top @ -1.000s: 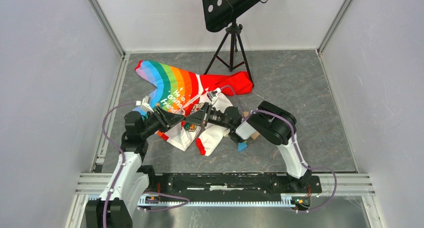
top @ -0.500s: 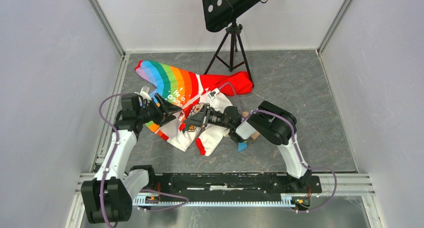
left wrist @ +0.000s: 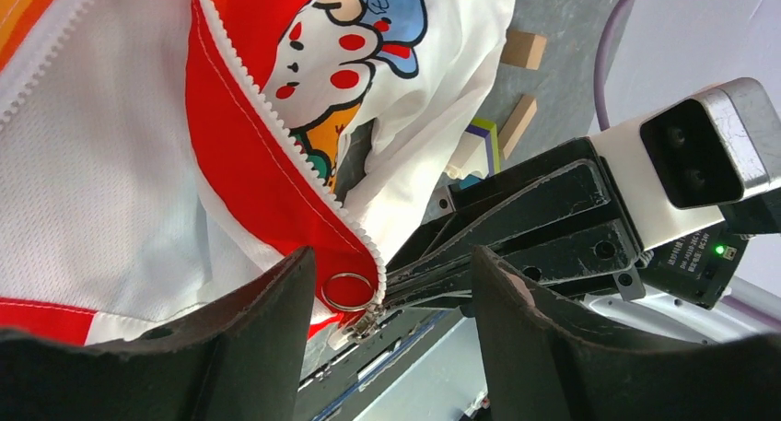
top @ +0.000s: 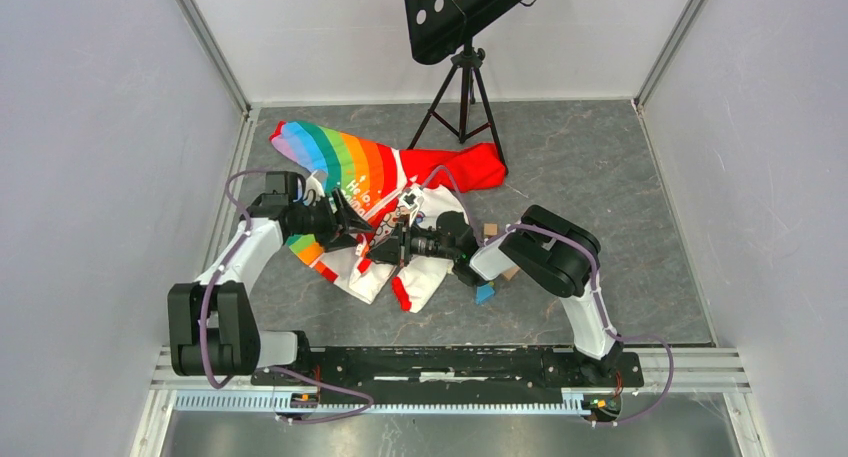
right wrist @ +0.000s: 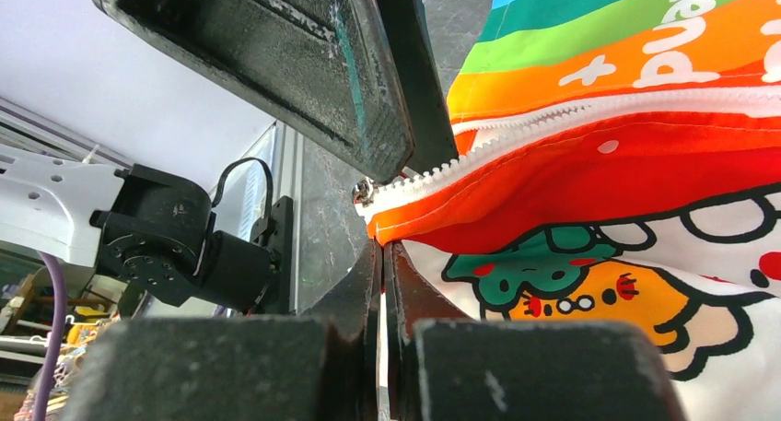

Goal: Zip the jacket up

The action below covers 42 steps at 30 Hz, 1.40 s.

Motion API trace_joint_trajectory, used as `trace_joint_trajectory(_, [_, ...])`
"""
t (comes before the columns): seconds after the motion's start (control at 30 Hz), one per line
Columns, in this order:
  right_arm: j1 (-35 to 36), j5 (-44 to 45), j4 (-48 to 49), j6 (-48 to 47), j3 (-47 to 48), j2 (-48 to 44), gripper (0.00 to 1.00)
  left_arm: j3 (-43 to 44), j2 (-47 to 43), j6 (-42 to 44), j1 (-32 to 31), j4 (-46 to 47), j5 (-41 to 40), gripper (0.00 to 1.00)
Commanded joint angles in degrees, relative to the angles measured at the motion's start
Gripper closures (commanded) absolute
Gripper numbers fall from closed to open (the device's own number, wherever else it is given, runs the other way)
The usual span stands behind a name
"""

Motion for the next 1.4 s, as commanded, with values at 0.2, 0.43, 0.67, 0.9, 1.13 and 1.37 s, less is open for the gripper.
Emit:
trace_joint_trajectory(0.2, [0.2, 1.29, 0.28, -2.28, 1.56, -2.03, 1.0, -7.18, -7.36, -8.96, 0.04, 11.24, 10.31, 0.32])
trace_joint_trajectory(0.43, [0.26, 0.99, 1.4, -0.22, 1.87, -0.57, 1.0, -6.4, -18.87, -10.43, 0.04, 14.0, 6.57, 0.33])
trace_joint_trajectory(0.67, [0.24, 1.02, 1.81, -0.15, 1.07, -1.93, 1.0, -5.63, -21.92, -9.35, -1.8, 11.7, 12.08, 0.37])
trace_joint_trajectory(0.9, [0.26, 0.54, 1.67, -2.01, 1.05, -2.55, 1.0, -2.79, -19.85, -4.22, -1.68, -2.39, -1.75, 0.27])
trace_joint_trajectory(1.13, [0.26, -2.04, 10.2, -3.96, -1.12, -2.48, 1.0, -2.58, -11.95, -4.71, -1.64, 4.17, -1.54, 0.44])
trace_joint_trajectory(1.37, [0.31, -3.31, 5.78, -10.32, 0.11, -1.67, 1.0, 1.1, -8.33, -3.39, -1.3, 3.65, -1.15, 0.39])
